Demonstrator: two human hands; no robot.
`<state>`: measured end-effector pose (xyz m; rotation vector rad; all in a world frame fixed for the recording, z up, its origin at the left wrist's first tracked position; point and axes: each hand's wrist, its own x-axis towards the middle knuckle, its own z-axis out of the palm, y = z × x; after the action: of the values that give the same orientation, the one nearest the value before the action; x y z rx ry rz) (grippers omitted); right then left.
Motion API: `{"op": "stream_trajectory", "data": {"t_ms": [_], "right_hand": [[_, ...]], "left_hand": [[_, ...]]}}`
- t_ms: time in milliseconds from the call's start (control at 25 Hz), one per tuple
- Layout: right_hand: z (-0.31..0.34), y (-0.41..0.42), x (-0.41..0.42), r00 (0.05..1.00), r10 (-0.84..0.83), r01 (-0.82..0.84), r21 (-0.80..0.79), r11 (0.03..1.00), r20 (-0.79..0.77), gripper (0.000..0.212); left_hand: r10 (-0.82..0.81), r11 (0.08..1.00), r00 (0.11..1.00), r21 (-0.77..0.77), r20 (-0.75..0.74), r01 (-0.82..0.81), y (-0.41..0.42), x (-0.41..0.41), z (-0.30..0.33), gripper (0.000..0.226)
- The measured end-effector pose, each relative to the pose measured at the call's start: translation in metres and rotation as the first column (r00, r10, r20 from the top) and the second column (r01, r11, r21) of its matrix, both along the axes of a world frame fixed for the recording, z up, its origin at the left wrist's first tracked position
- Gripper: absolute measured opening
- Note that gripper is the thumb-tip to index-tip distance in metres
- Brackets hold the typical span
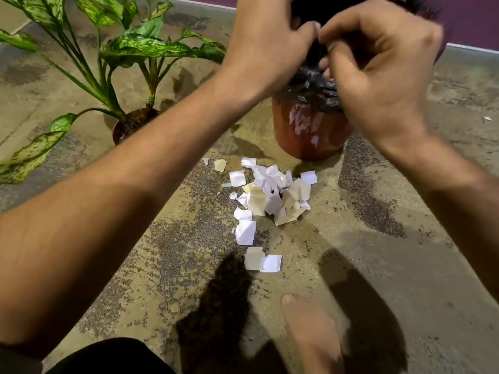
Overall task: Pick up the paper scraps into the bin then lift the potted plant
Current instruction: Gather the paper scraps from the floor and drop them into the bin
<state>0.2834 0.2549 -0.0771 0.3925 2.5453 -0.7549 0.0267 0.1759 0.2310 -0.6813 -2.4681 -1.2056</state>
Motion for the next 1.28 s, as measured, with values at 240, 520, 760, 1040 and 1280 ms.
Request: {"op": "stream_trajectory", "data": {"t_ms": [240, 520, 760, 1040, 1280], "right_hand": [[0.042, 0.001, -0.023, 0.943, 0.331, -0.321, 0.16, 0.933, -0.039, 0.067], [0.151, 0.002, -0.27, 0.733, 0.539, -0.458, 0.286, 0.842, -0.414, 0.08], [0.089, -0.002, -0.3, 0.808, 0.575, -0.558, 0.147, 0.817, -0.131, 0.115], [0.043, -0.033, -0.29, 0.721, 0.691, -0.661, 0.254, 0.706, -0.046, 0.118], [0.026, -0.047, -0.275, 0.633, 0.773, -0.745, 0.304, 0.593, 0.043, 0.082]], "left_hand": [[0.041, 0.989, 0.997, 0.14, 0.06, -0.049, -0.069, 0.015, -0.063, 0.022], [0.195, 0.98, 0.915, -0.116, 0.354, -0.164, -0.137, 0.027, -0.144, 0.022], [0.256, 0.909, 0.858, -0.414, 0.446, -0.056, -0.174, 0.016, -0.193, 0.057], [0.268, 0.768, 0.791, -0.617, 0.55, 0.168, -0.167, -0.01, -0.255, 0.101], [0.231, 0.737, 0.782, -0.629, 0.579, 0.249, -0.161, -0.033, -0.276, 0.104]]}}
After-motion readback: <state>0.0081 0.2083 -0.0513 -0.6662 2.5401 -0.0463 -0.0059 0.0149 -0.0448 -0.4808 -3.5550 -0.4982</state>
